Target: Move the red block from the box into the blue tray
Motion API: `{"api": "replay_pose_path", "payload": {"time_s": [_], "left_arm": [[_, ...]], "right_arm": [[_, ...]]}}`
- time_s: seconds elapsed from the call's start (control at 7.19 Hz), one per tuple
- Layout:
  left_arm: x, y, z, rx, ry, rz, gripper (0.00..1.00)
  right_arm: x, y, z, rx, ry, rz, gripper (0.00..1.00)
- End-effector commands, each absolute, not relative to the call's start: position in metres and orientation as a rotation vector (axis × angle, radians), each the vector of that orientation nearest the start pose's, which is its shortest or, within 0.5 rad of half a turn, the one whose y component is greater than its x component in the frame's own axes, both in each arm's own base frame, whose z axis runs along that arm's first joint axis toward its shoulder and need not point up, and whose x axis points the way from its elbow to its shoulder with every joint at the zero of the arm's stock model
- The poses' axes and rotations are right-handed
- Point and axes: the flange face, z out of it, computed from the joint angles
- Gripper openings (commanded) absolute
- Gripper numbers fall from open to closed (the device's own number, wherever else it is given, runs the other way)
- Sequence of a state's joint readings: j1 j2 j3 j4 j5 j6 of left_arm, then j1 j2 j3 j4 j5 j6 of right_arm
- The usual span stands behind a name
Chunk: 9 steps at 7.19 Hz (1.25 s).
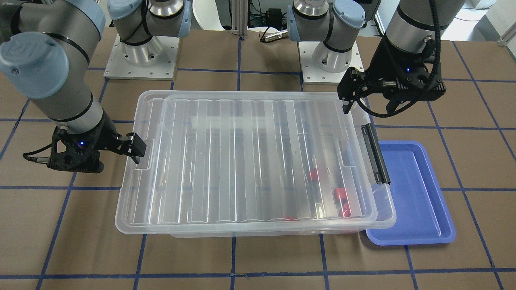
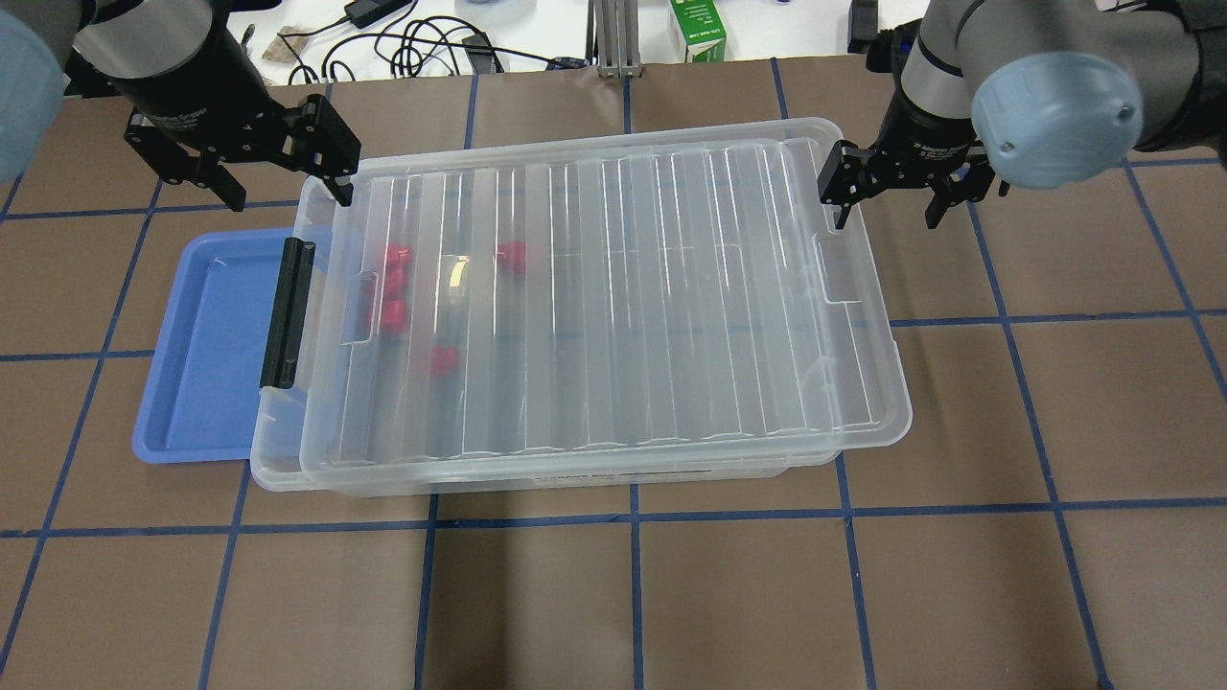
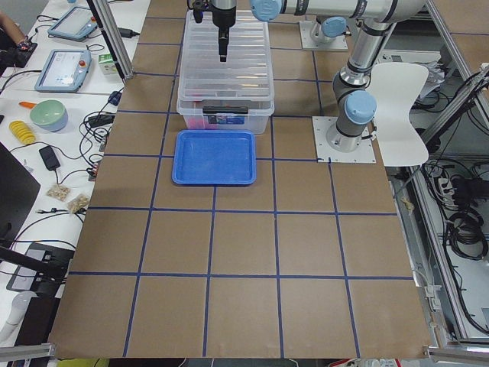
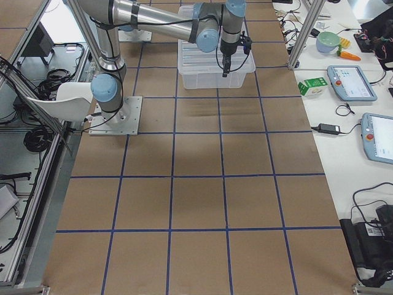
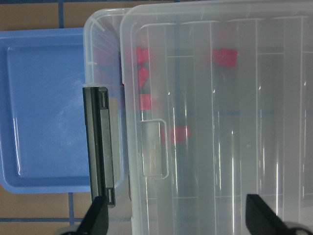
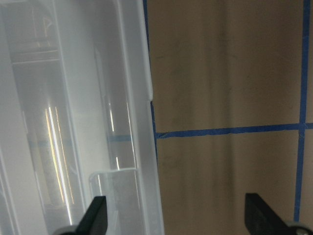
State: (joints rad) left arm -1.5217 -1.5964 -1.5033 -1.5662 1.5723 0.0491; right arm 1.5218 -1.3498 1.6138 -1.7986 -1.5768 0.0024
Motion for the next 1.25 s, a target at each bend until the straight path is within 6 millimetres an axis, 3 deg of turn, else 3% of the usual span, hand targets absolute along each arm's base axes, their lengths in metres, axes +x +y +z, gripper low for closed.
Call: {"api": "replay_pose_path", "payload": {"time_s": [0.0,0.42,0.7,1.11], "left_arm": [[-0.108,-0.513,0.509,0.0,3.137,-0.072,1.0],[-0.108,-0.513,0.509,0.0,3.137,-0.072,1.0],[-0.108,-0.513,0.509,0.0,3.137,-0.072,1.0],[-0.108,-0.512,0.51,0.0,3.137,-0.077,1.0]], "right_arm": [[0.098,-0.578,0.357,0.058,3.14,0.099,1.0],[0.097,-0.581,0.347,0.06,3.136,0.132,1.0],[0.093,-0.584,0.351,0.024,3.143,0.114,1.0],[0.069,-0.588,0.352,0.021,3.137,0.108,1.0]]}}
